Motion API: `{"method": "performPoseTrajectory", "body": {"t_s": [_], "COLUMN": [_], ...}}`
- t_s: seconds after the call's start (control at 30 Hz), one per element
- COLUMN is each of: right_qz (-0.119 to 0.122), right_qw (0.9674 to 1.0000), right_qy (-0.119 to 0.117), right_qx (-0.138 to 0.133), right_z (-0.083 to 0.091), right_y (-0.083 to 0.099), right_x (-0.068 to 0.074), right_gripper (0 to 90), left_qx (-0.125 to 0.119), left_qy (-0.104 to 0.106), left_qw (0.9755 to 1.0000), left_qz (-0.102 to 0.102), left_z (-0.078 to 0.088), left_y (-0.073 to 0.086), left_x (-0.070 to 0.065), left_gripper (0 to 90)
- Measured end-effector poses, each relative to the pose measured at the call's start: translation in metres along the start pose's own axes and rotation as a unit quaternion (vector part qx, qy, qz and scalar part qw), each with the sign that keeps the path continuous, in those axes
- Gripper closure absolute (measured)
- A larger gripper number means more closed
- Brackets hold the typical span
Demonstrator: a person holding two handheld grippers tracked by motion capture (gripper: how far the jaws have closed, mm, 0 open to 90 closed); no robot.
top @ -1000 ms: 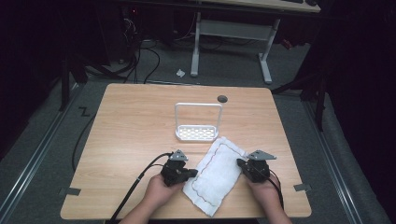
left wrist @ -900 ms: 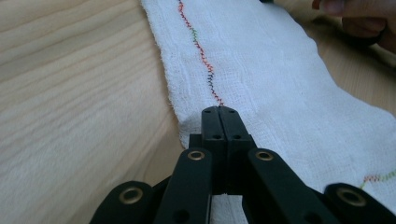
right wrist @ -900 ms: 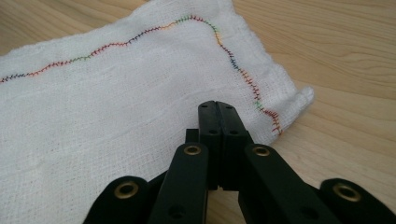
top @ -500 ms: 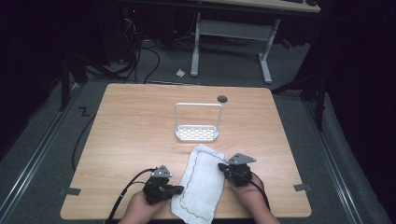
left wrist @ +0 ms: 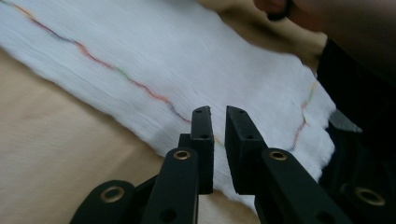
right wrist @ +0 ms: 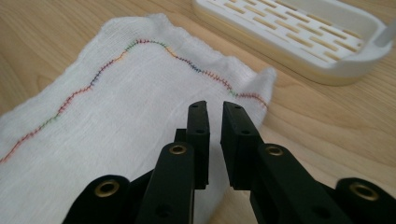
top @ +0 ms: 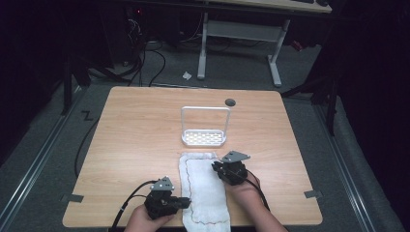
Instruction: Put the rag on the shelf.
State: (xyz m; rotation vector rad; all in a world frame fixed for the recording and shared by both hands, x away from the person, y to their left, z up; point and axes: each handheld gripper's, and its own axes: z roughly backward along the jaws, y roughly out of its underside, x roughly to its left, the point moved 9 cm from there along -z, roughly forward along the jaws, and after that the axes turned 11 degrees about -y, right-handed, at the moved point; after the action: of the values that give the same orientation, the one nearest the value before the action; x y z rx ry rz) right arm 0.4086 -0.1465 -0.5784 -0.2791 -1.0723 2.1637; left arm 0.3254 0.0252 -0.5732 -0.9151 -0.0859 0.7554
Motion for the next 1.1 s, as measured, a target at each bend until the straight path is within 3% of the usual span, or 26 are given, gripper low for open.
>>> {"method": "performPoseTrajectory", "body": {"t_s": [0.03,0.07,0.1,0.13,0.17,0.23,0.27,0.3,0.37,0.4,0.43,0.53,0.57,0.63,0.73,0.93,1.03,1.1], "right_qz": [-0.001,-0.001,-0.004,-0.007,-0.007,-0.015,-0.015,-0.015,-0.013,-0.013,-0.01,-0.013,-0.013,-0.013,-0.022,-0.041,-0.056,-0.057], "right_qw": [0.9999,0.9999,0.9997,0.9995,0.9995,0.9994,0.9995,0.9995,0.9996,0.9996,0.9996,0.9994,0.9993,0.9993,0.999,0.9982,0.9976,0.9977], "right_qy": [0.002,0.002,0.007,0.007,0.007,0.004,0.0,0.0,-0.001,-0.001,-0.001,-0.004,-0.005,-0.005,-0.007,-0.009,-0.009,-0.007], "right_qx": [-0.011,-0.011,-0.025,-0.03,-0.03,-0.029,-0.027,-0.027,-0.026,-0.026,-0.026,-0.032,-0.034,-0.034,-0.038,-0.043,-0.038,-0.037], "right_z": [0.011,0.011,0.019,0.021,0.021,0.022,0.021,0.021,0.02,0.02,0.019,0.02,0.021,0.02,0.019,0.014,0.006,-0.001], "right_y": [0.004,0.004,0.009,0.012,0.012,0.018,0.02,0.02,0.021,0.021,0.021,0.019,0.018,0.018,0.016,0.011,-0.001,-0.009], "right_x": [0.001,0.001,0.0,0.0,0.0,-0.001,-0.001,-0.001,-0.001,-0.001,0.0,0.0,0.0,0.0,-0.004,-0.008,-0.014,-0.019], "right_gripper": [76.9,76.9,75.9,75.6,75.6,74.8,73.6,73.6,73.3,73.3,72.6,71.7,71.6,71.4,68.9,63.7,58.0,55.3], "left_qx": [-0.016,-0.016,-0.03,-0.034,-0.034,-0.038,-0.042,-0.042,-0.04,-0.04,-0.033,-0.032,-0.027,-0.022,-0.019,-0.027,-0.035,-0.03], "left_qy": [-0.023,-0.023,-0.057,-0.075,-0.075,-0.112,-0.14,-0.14,-0.163,-0.163,-0.185,-0.187,-0.196,-0.202,-0.187,-0.177,-0.177,-0.165], "left_qw": [0.9995,0.9995,0.9976,0.9963,0.9963,0.9924,0.9884,0.9884,0.9849,0.9849,0.9811,0.9799,0.9778,0.9768,0.979,0.9814,0.9818,0.9839], "left_qz": [0.015,0.015,0.023,0.028,0.028,0.036,0.042,0.042,0.043,0.043,0.044,0.061,0.068,0.069,0.078,0.069,0.06,0.06], "left_z": [0.002,0.002,0.001,-0.002,-0.002,-0.011,-0.022,-0.022,-0.041,-0.041,-0.051,-0.058,-0.062,-0.063,-0.065,-0.069,-0.072,-0.073], "left_y": [-0.01,-0.01,-0.02,-0.025,-0.025,-0.034,-0.043,-0.043,-0.056,-0.056,-0.062,-0.065,-0.066,-0.065,-0.064,-0.064,-0.063,-0.063], "left_x": [0.016,0.016,0.034,0.043,0.043,0.062,0.076,0.076,0.087,0.087,0.094,0.1,0.105,0.108,0.107,0.099,0.097,0.096], "left_gripper": [74.9,72.8,71.1,68.4,65.2,63.0,59.2,56.9,54.8,53.2,51.5,51.5,51.8,52.5,56.5,62.9,72.4,78.0]}}
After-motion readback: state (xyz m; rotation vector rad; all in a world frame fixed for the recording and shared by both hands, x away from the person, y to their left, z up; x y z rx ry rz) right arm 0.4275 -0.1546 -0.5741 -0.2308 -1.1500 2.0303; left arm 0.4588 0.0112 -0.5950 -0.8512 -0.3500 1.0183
